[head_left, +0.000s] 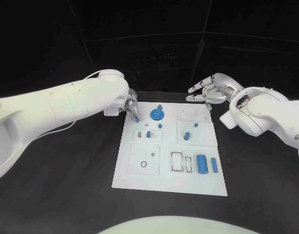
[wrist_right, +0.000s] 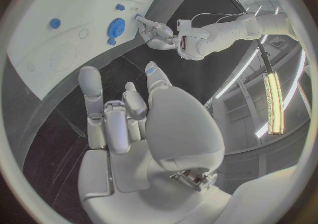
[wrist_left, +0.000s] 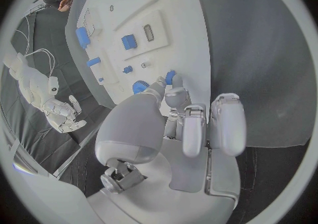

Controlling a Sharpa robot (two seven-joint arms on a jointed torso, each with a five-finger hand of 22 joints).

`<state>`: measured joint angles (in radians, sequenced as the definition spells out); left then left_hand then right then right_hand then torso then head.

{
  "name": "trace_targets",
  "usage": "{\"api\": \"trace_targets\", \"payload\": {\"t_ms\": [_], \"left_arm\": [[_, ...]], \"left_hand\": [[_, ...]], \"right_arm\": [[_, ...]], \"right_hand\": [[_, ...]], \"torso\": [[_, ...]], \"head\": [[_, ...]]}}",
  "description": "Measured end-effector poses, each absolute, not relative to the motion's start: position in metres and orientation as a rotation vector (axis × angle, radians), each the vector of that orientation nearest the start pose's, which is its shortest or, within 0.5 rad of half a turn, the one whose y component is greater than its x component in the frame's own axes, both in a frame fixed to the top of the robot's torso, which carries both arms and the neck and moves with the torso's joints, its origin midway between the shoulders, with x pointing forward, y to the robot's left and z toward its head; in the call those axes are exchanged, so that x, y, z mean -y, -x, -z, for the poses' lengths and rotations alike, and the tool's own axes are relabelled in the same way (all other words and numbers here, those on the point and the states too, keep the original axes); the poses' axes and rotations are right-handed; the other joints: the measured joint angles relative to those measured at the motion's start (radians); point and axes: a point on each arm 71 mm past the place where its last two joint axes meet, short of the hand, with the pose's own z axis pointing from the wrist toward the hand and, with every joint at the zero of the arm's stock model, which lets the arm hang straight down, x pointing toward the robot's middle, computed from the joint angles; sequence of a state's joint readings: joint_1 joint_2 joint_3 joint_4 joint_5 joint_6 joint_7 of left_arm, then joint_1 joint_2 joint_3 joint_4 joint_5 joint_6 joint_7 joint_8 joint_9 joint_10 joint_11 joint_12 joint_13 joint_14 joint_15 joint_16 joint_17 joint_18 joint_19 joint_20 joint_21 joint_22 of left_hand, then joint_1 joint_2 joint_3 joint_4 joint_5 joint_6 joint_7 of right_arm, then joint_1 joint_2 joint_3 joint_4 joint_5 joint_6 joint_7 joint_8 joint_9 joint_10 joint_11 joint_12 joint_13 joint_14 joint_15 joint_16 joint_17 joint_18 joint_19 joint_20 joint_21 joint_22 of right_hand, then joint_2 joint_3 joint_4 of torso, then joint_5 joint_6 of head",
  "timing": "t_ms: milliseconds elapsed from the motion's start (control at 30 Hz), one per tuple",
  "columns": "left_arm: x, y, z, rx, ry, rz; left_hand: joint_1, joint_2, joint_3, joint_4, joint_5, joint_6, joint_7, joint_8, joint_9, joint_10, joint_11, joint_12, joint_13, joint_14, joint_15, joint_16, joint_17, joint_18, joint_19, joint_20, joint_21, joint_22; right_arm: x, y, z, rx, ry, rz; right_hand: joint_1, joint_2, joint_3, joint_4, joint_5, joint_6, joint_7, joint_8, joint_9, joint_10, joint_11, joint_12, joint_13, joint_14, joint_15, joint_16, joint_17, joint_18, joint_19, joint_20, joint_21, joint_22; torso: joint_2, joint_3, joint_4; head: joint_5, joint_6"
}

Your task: Assemble the parts on the task board

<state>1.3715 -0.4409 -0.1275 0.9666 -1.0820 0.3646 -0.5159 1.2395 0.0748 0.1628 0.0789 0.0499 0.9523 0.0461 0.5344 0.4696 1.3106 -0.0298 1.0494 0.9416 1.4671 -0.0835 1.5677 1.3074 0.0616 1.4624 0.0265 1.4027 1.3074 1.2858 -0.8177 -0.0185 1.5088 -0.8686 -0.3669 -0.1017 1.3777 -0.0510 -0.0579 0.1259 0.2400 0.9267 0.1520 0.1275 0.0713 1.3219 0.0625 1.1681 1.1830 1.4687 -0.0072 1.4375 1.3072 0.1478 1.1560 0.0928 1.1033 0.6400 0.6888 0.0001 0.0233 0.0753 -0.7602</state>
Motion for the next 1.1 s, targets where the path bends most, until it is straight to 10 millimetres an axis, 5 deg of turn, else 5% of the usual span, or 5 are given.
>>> {"api": "trace_targets", "payload": {"t_ms": [133,267,400,1100], "left_arm": [[-0.174,-0.579,0.192,-2.375,0.084,0.169],[-0.173,-0.578,0.192,-2.379,0.091,0.178],[-0.174,-0.576,0.193,-2.387,0.104,0.196],[-0.198,-0.531,0.186,-2.338,0.282,0.435]], "left_hand": [[0.029,0.0,0.079,-0.034,-0.005,-0.013,0.005,-0.012,-0.01,-0.011,0.008,-0.013,-0.01,0.0,0.0,0.0,0.0,0.0,0.0,0.0,-0.006,0.0],[0.028,-0.002,0.124,-0.002,-0.005,-0.018,0.008,-0.014,-0.013,-0.012,0.009,-0.017,-0.02,0.0,0.0,0.0,0.0,0.0,-0.004,0.004,-0.007,0.0],[-0.005,-0.035,0.194,-0.01,-0.003,-0.018,0.008,0.001,-0.01,-0.012,0.009,-0.017,-0.024,0.0,0.0,0.0,0.0,0.0,-0.004,0.004,-0.007,0.0],[-0.094,-0.089,0.356,-0.048,-0.004,-0.02,0.009,0.059,0.013,-0.002,0.006,-0.017,-0.038,0.0,0.0,0.0,0.0,0.0,-0.004,0.004,-0.015,0.0]], "right_arm": [[0.2,-0.509,0.141,-1.679,-0.414,-0.918],[0.2,-0.508,0.141,-1.68,-0.414,-0.918],[0.2,-0.509,0.141,-1.682,-0.413,-0.918],[0.202,-0.51,0.142,-1.686,-0.415,-0.912]], "right_hand": [[0.0,0.0,0.0,0.0,0.0,0.0,0.0,0.0,0.0,0.0,0.0,0.0,0.0,0.0,0.0,0.0,0.0,0.0,0.0,0.0,0.0,0.0],[0.002,0.002,0.0,0.0,0.0,0.0,0.0,0.0,0.0,0.0,0.0,0.0,0.0,0.0,0.0,0.0,0.0,0.0,0.0,0.0,0.0,0.0],[0.004,0.004,0.0,0.0,0.003,0.0,0.0,0.0,0.0,0.0,0.0,0.0,0.0,0.0,0.0,0.0,0.0,0.0,0.0,0.0,0.0,-0.001],[0.004,0.004,0.0,0.0,0.004,0.0,0.0,0.0,0.0,0.0,0.0,0.0,-0.001,0.0,0.0,-0.004,0.0,0.0,0.0,0.0,0.0,-0.004]], "torso": [[0.0,0.0001,-0.0001],[0.0,0.0002,0.0],[0.0,0.0002,-0.0001],[-0.002,0.0014,0.0035]], "head": [[0.001,-0.002],[0.001,-0.002],[0.001,-0.003],[0.013,0.0]]}}
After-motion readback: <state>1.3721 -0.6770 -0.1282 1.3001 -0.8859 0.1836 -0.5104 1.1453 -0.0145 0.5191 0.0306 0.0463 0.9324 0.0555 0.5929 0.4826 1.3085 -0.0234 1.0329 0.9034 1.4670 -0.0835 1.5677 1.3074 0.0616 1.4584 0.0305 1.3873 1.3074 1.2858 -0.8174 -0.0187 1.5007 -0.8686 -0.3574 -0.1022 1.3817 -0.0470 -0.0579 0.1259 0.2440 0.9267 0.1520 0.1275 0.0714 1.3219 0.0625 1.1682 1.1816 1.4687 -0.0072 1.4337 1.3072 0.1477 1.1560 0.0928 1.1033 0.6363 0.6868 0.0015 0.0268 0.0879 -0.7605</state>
